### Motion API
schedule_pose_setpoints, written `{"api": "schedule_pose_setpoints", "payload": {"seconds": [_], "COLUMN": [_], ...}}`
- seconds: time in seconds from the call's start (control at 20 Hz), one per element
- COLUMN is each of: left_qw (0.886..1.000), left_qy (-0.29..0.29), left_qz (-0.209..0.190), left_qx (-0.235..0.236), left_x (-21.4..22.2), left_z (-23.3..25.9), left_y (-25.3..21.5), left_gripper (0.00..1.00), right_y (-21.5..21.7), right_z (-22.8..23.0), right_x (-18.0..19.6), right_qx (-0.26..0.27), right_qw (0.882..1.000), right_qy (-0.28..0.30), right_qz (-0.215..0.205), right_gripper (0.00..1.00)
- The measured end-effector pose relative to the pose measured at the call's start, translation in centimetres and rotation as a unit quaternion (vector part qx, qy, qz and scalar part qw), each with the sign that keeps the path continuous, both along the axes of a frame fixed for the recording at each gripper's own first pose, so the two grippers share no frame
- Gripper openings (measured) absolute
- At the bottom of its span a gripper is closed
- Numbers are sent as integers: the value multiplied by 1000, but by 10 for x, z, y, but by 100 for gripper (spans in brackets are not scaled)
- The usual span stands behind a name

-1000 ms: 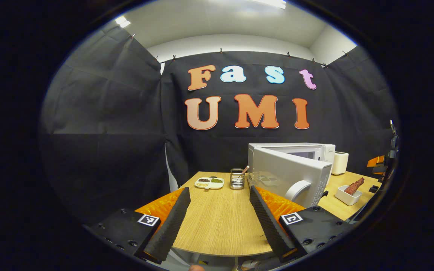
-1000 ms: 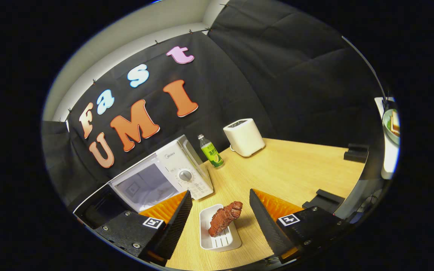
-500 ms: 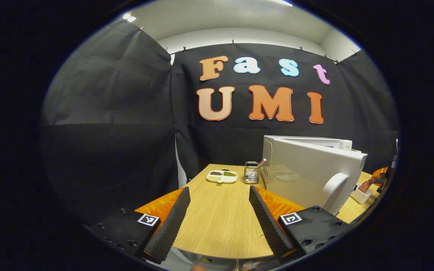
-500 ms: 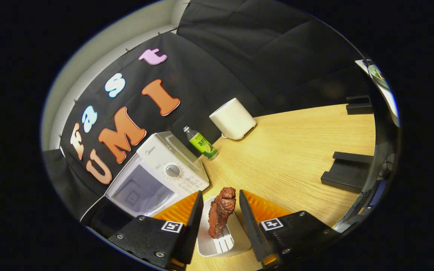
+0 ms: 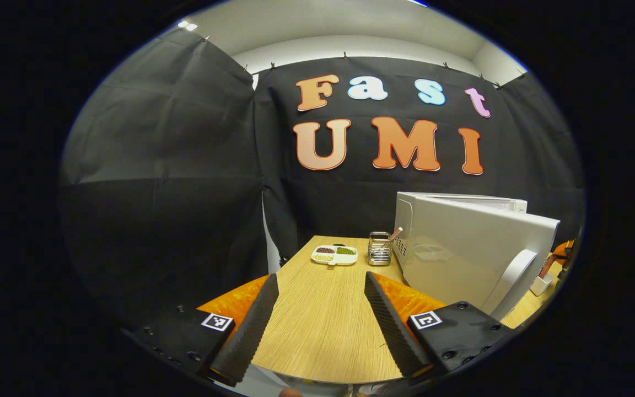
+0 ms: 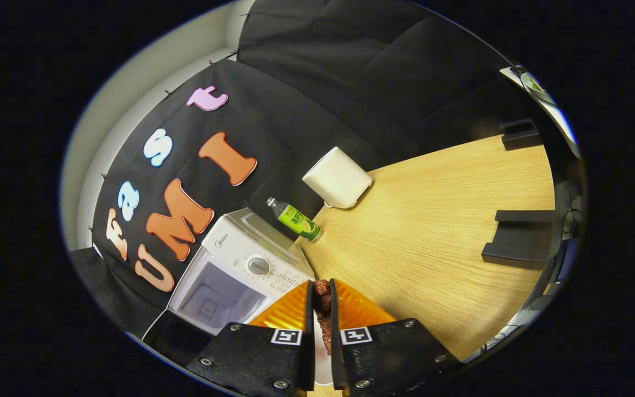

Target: Open the microwave oven with the left hand, put the food in, and close the microwave oven.

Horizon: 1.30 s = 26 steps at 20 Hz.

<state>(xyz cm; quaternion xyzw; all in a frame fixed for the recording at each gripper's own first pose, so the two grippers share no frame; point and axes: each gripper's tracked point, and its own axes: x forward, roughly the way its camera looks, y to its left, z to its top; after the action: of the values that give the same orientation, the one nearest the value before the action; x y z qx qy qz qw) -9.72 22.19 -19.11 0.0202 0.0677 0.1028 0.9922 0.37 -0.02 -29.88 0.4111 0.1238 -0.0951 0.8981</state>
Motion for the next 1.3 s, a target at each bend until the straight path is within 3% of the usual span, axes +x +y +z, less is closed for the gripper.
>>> {"api": "schedule_pose_setpoints", "payload": {"seconds": [0.1,0.15,0.2,0.35,0.4,0.75,0.8,0.85,0.9,1.15,1.3], "left_qw": [1000,1000,1000,1000,1000,1000,1000,1000,1000,1000,1000], "left_qy": [-1,-2,-3,-5,-5,-5,-5,-6,-6,-8,-10], "left_qz": [1,1,2,5,5,3,-2,-4,-3,19,21], "left_qx": [2,4,5,4,3,13,6,0,-3,10,6], "left_x": [1,1,2,3,3,8,7,6,5,0,3], "left_z": [1,1,2,3,3,7,6,6,5,4,1], "left_y": [2,3,4,7,7,4,1,1,2,12,14], "left_gripper": [96,100,100,100,96,100,96,100,96,100,96], "right_y": [-1,-6,-8,0,6,95,109,124,140,204,229], "right_z": [11,18,24,51,59,113,114,115,116,106,94], "right_x": [1,1,3,8,11,45,52,59,65,103,127], "right_qx": [-15,-13,-15,-26,-29,9,17,23,28,62,58], "right_qw": [1000,1000,1000,999,999,994,993,993,992,988,989], "right_qy": [-6,-8,-12,-30,-36,-98,-100,-103,-105,-109,-106], "right_qz": [-2,-11,-12,-14,-11,46,53,61,69,87,89], "right_gripper": [10,10,4,4,4,4,4,4,4,4,4]}}
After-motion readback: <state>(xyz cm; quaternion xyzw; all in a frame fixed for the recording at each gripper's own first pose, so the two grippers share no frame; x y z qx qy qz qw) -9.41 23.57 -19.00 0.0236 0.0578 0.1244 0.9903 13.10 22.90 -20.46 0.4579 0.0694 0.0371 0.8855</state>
